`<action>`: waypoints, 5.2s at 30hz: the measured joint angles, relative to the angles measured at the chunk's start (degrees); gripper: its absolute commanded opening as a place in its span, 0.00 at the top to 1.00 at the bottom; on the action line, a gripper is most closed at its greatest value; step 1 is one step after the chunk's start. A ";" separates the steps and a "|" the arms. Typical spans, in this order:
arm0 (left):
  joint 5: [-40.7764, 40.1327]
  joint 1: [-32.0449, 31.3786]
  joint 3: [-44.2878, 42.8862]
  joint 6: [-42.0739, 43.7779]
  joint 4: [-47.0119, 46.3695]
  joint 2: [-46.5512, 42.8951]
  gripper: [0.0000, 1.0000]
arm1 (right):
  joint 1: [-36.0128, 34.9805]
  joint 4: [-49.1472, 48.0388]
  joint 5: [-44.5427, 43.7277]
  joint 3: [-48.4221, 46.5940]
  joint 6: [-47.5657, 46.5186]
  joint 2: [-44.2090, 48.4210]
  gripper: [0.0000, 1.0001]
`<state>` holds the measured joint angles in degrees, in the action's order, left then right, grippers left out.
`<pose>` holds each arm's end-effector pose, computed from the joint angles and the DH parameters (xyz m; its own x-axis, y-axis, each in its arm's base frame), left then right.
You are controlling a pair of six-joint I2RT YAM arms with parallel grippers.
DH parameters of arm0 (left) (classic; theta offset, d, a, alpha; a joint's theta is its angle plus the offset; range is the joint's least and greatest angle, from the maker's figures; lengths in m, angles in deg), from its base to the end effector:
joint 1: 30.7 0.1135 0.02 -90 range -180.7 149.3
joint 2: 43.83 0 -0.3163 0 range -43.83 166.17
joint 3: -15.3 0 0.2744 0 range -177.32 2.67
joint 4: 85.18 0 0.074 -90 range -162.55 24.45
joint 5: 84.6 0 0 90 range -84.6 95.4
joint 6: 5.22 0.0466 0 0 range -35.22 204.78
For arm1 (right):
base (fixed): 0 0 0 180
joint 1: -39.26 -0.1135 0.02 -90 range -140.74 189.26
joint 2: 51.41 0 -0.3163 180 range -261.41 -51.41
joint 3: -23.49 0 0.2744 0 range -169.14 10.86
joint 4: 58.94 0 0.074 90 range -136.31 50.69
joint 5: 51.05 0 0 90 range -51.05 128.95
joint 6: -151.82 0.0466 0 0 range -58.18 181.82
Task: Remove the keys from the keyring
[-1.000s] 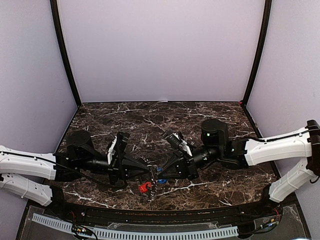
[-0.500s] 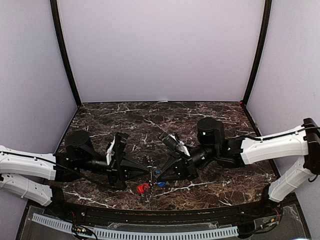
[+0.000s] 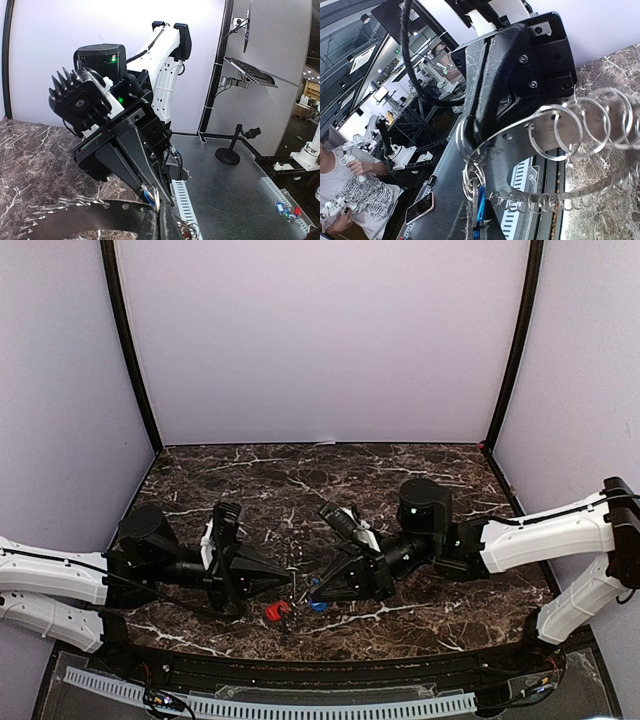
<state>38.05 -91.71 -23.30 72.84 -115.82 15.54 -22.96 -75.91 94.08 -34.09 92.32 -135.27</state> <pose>0.0880 -0.2107 0.3078 -0.1244 -0.1349 -0.9830 0.9898 -0.0866 -0.1133 0.1207 0.3111 0.2902 -0.5132 -0.3516 -0.7829 -0.7227 -0.3150 0.6152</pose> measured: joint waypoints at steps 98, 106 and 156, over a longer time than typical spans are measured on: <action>-18.29 8.79 10.14 -14.12 6.64 -8.70 1.00 | 12.11 1.81 -30.53 12.90 1.03 9.46 0.28; -13.00 8.79 8.24 -14.01 5.51 -5.99 1.00 | 2.93 -3.67 -19.17 7.21 -0.50 4.83 0.27; 2.12 9.05 0.61 -12.72 -2.05 4.92 1.00 | -5.42 -13.25 -22.56 4.35 1.55 -5.64 0.36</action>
<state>40.17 -82.66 -22.69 60.12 -117.87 20.46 -28.38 -89.16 71.53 -29.74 93.88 -140.90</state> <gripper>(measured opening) 0.012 0.591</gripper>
